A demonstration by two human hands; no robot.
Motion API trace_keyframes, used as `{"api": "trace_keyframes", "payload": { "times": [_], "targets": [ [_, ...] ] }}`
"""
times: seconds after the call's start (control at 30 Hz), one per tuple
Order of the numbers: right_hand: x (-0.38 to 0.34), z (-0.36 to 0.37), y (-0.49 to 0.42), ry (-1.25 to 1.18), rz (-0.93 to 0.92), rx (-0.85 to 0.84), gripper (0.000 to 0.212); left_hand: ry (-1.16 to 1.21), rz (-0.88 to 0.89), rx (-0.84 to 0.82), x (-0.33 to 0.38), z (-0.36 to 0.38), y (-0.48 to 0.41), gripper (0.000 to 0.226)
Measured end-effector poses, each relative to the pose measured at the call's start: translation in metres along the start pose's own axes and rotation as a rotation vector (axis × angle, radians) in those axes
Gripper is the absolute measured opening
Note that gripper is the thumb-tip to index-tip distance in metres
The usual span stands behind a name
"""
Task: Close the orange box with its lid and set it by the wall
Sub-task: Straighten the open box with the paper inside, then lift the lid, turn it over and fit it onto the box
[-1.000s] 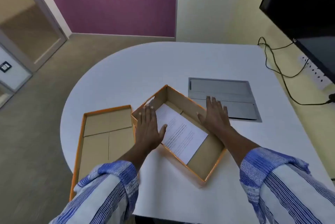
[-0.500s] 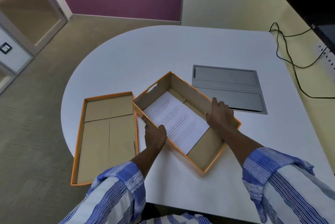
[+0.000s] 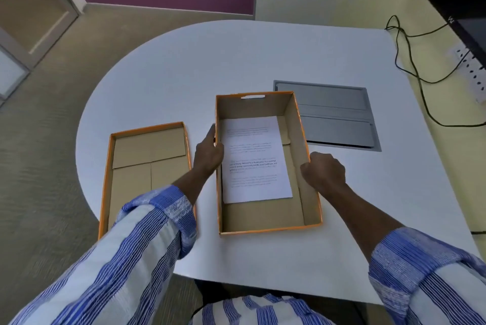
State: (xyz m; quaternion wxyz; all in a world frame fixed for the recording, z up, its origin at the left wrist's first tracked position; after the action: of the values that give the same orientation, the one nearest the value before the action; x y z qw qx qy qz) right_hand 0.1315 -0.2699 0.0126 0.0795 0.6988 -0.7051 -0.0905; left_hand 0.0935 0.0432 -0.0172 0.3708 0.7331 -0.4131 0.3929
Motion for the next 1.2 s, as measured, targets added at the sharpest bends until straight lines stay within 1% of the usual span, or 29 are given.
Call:
{"api": "trace_keyframes", "payload": {
  "times": [0.07, 0.17, 0.37, 0.43, 0.53, 0.6, 0.7, 0.77, 0.87, 0.93, 1.0, 1.1, 1.2],
  "targets": [
    [0.001, 0.002, 0.007, -0.018, 0.015, 0.011, 0.012, 0.004, 0.013, -0.021, 0.002, 0.004, -0.005, 0.06],
    [0.006, 0.008, 0.016, -0.032, 0.059, -0.016, 0.012, 0.011, 0.021, -0.031, 0.002, 0.011, -0.009, 0.057],
    [0.011, 0.016, 0.023, -0.044, 0.127, -0.038, 0.016, 0.018, 0.011, -0.056, -0.004, 0.022, -0.014, 0.051],
    [0.006, 0.011, 0.023, -0.03, 0.121, -0.013, 0.025, 0.016, -0.011, -0.062, -0.007, 0.021, -0.014, 0.052],
    [-0.011, -0.004, 0.023, -0.007, 0.107, 0.065, 0.057, 0.044, -0.064, -0.039, -0.016, 0.014, -0.011, 0.059],
    [-0.034, -0.016, 0.022, -0.021, 0.031, 0.135, 0.066, 0.026, -0.077, 0.001, -0.023, 0.003, -0.011, 0.062],
    [-0.086, -0.031, 0.025, -0.145, -0.179, 0.209, 0.066, -0.05, -0.098, 0.075, -0.039, -0.023, -0.008, 0.06],
    [-0.129, -0.033, 0.031, -0.219, -0.338, 0.205, 0.064, -0.108, -0.125, 0.115, -0.055, -0.046, -0.005, 0.056],
    [-0.195, -0.032, 0.049, -0.332, -0.523, 0.175, 0.058, -0.186, -0.174, 0.16, -0.083, -0.083, 0.003, 0.053],
    [-0.237, -0.024, 0.062, -0.371, -0.624, 0.149, 0.059, -0.228, -0.209, 0.205, -0.101, -0.111, 0.011, 0.053],
    [-0.274, -0.009, 0.073, -0.392, -0.687, 0.081, 0.063, -0.284, -0.235, 0.256, -0.117, -0.138, 0.021, 0.054],
    [-0.315, 0.028, 0.081, -0.383, -0.648, -0.092, 0.073, -0.393, -0.274, 0.33, -0.14, -0.175, 0.036, 0.057],
    [-0.331, 0.073, 0.083, -0.341, -0.496, -0.299, 0.085, -0.442, -0.35, 0.393, -0.164, -0.206, 0.05, 0.066]
  ]
}}
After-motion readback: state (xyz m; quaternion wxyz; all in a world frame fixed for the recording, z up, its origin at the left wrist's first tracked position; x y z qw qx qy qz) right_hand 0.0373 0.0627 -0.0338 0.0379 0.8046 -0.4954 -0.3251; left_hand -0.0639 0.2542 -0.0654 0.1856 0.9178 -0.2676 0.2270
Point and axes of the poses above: each hand's wrist, its own y-axis away from the middle knuckle, its own z-axis out of the palm, x = y × z, the point moved 7 cm from there along -y, towards the middle knuckle, and after that the axes turned 9 degrees about y, right-handed, at the moved point
